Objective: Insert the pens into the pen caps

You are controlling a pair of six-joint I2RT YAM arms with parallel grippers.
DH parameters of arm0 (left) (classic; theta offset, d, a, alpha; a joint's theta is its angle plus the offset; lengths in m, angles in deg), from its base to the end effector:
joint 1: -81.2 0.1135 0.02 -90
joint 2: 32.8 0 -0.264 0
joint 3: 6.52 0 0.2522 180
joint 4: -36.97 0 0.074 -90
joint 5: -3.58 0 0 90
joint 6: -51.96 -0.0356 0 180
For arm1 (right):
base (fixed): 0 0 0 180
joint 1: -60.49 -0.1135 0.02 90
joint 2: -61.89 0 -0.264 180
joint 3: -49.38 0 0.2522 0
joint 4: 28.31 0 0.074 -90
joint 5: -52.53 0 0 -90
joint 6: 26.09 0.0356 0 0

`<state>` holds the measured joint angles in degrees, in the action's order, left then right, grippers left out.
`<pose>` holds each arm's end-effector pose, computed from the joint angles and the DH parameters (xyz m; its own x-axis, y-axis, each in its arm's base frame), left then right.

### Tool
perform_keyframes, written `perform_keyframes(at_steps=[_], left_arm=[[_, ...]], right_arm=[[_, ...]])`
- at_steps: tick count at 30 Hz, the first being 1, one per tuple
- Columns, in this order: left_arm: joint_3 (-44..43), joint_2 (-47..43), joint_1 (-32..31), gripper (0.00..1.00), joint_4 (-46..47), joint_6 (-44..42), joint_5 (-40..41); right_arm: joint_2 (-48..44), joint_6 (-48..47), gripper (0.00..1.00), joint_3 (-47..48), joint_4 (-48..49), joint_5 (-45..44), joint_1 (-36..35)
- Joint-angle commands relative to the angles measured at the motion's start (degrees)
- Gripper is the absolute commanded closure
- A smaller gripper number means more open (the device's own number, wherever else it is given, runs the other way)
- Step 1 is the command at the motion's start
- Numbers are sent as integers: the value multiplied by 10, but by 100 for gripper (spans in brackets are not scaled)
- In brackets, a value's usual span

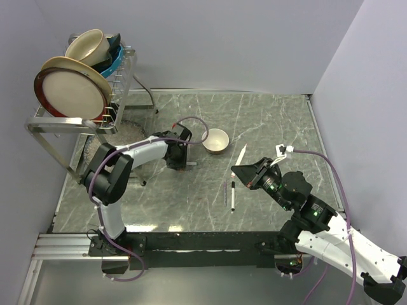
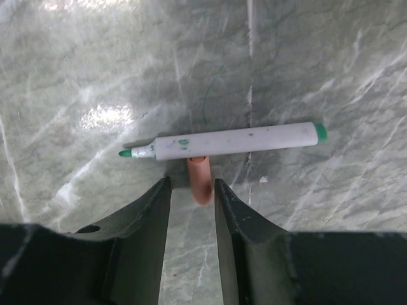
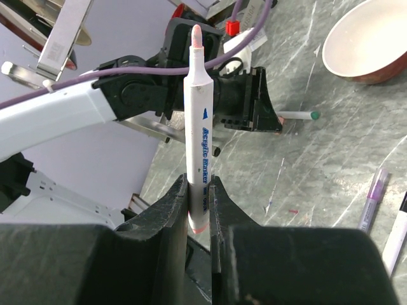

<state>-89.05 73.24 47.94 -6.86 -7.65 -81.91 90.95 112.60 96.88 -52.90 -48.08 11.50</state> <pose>0.3079 -0.1986 0.1656 -0.9294 0.0065 -0.3690 0.0594 0.9894 -0.1323 0.0947 0.0990 0.3098 -0.5133 0.5349 -0.6712 -0.3575 0.5777 0.7338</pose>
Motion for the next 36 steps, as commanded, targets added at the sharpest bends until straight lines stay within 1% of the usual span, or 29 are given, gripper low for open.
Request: perform_keyframes(at_steps=[1, 14, 18, 24, 27, 28, 31, 34, 36], left_arm=[[-35, 25, -9, 62, -3, -18, 19], [-54, 63, -35, 66, -32, -14, 64], [-58, 75, -38, 67, -35, -10, 66], [-51, 77, -41, 75, -38, -1, 80], [-50, 77, -42, 85, -39, 4, 79], [-47, 74, -42, 91, -39, 5, 75], [-30, 51, -43, 99, -28, 13, 55], [4, 11, -44, 99, -5, 27, 22], [32, -22, -44, 99, 7, 39, -14]], right_arm=[[-1, -10, 100, 28, 4, -16, -1], [0, -8, 100, 27, 7, -15, -2], [-2, -5, 100, 26, 5, -16, -1], [-10, -3, 100, 25, 0, -18, -2], [-8, 1, 100, 24, 1, -13, -2], [-8, 2, 100, 24, 1, -9, -2], [-8, 5, 100, 23, 1, -3, -3], [-7, 8, 100, 21, 2, 3, -2], [2, 11, 100, 17, 5, 13, -2]])
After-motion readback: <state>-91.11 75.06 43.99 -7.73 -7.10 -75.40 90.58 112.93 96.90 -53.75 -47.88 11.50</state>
